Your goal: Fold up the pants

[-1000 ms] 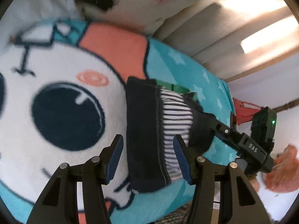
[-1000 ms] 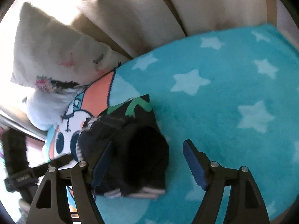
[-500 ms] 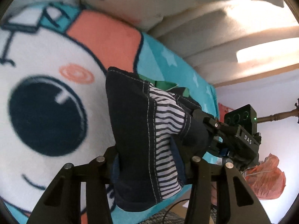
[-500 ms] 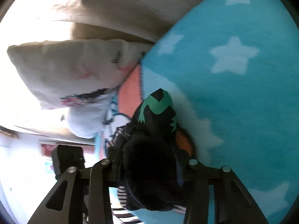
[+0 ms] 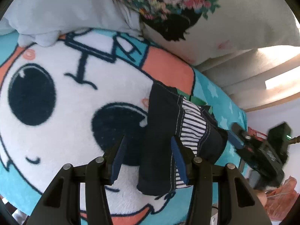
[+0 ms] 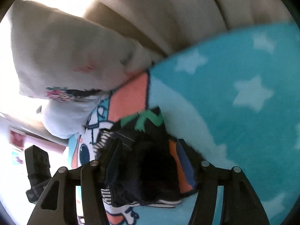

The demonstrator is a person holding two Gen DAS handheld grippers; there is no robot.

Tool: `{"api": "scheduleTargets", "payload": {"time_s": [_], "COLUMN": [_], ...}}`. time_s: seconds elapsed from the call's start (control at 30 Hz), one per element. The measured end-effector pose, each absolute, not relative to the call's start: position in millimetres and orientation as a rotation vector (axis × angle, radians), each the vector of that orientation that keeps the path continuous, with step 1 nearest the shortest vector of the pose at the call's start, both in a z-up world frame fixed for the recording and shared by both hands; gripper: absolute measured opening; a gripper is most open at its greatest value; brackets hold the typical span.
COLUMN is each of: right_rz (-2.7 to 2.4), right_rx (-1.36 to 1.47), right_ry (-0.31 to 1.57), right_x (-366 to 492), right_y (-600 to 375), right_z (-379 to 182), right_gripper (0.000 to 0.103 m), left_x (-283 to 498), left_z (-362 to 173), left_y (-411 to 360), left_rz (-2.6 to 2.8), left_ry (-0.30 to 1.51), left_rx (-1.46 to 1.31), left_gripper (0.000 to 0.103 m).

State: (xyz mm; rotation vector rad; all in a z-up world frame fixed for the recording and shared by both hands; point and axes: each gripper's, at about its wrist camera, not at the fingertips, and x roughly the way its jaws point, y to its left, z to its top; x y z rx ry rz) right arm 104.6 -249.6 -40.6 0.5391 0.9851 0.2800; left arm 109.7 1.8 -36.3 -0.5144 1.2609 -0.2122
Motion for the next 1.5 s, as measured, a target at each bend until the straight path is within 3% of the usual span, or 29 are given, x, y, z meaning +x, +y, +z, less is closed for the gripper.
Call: {"api": "scheduleTargets", "payload": {"time_s": [0.1, 0.2, 0.4, 0.6, 0.7, 0.77, 0.8, 0.87, 0.97, 1.3, 1.5], "right_rz": [0.288, 0.337, 0.238, 0.179, 0.12, 0.091, 0.071, 0.04, 0.012, 0.008, 0.059], "right_rx": [0.43, 0.343, 0.224, 0.29, 0.299, 0.296, 0.287, 0.268, 0.237, 0.146, 0.104], "right_ry": [0.901, 0.938, 1.083, 0.978, 0.937, 0.926, 0.92, 0.915, 0.929, 0.997, 1.027], "right_x": [83.9, 79.1, 103.6, 82.5, 64.6, 57.6, 51.0, 41.5, 29.9, 8.1, 9.5], "right_y": [-227.5, -196.5, -176.1, -181.3, -177.6, -171.4, -169.3, -164.1, -156.9, -163.3, -166.4], "right_z": [-9.6, -14.3, -61.3, -22.5, -7.3, -4.2, -1.5, 0.8, -2.1, -15.5, -20.6], "right_gripper": [0.059, 0.056, 0.056, 0.061, 0.063, 0.063, 0.063, 0.063, 0.063, 0.067, 0.067], "left_x": [101.6, 95.8, 92.5, 78.3, 67.1, 54.3, 45.4, 29.1, 19.7, 33.5, 13.4], "left_z": [-24.4, -10.9, 15.1, 47.9, 69.7, 85.9, 95.6, 113.1, 122.9, 79.2, 60.8], "left_y": [6.0, 0.7, -7.7, -3.4, -0.9, -2.2, -3.8, -6.6, -12.1, -33.4, -51.4], "left_rz": [-0.198, -0.191, -0.194, -0.164, -0.111, -0.034, 0.005, 0.037, 0.04, -0.049, -0.037], "left_ry": [1.221, 1.179, 1.093, 0.95, 0.844, 0.734, 0.669, 0.545, 0.479, 0.847, 0.957], "left_rx": [-0.49, -0.433, -0.294, -0.146, -0.08, -0.014, 0.019, 0.055, 0.075, 0.017, 0.002], "left_gripper": [0.048, 0.048, 0.048, 0.05, 0.061, 0.075, 0.091, 0.103, 0.103, 0.103, 0.103]}}
